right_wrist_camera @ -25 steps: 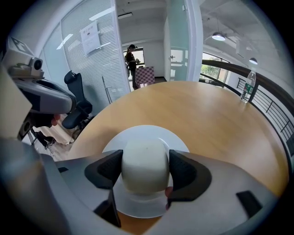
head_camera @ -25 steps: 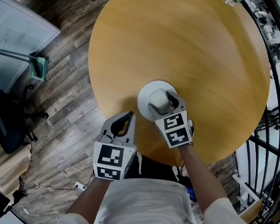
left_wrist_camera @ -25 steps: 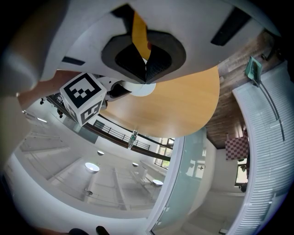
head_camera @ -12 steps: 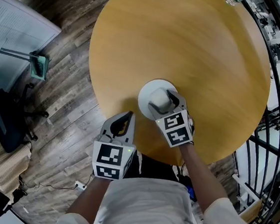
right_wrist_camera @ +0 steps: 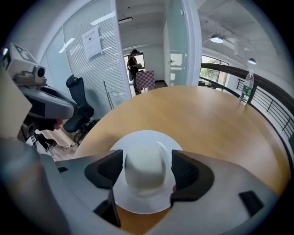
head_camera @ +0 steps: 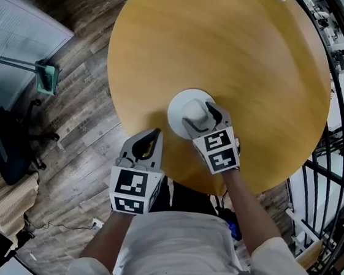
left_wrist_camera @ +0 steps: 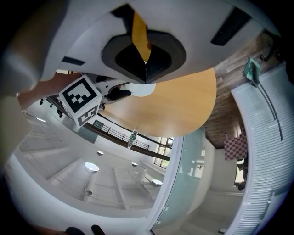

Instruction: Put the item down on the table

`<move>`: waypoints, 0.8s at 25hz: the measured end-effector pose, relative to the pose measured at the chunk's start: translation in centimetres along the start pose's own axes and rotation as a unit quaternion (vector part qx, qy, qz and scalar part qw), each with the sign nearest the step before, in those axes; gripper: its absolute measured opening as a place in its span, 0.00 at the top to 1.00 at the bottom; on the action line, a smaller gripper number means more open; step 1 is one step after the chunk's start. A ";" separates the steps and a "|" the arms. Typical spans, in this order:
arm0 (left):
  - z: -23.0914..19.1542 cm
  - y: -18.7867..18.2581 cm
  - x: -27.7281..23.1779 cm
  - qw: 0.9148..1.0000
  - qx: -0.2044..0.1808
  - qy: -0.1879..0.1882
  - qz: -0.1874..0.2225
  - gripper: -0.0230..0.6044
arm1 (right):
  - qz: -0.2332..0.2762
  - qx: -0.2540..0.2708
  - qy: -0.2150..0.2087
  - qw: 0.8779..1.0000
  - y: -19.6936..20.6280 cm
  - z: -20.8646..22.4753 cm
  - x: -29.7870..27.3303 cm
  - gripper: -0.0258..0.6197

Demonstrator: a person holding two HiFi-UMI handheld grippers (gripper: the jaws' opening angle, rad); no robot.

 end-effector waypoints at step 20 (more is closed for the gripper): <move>2.7 0.1 2.9 1.000 -0.018 0.000 0.018 0.93 | 0.024 -0.028 0.008 0.999 1.2 -0.8 5.1 0.47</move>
Point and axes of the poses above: the fingertips, and each gripper's own axes: x backward along the fingers, z to its right, y out of its underside, the point moved 4 cm from there along x, backward along the fingers, and after that the axes turned 3 degrees about x, right-handed, at the moved point
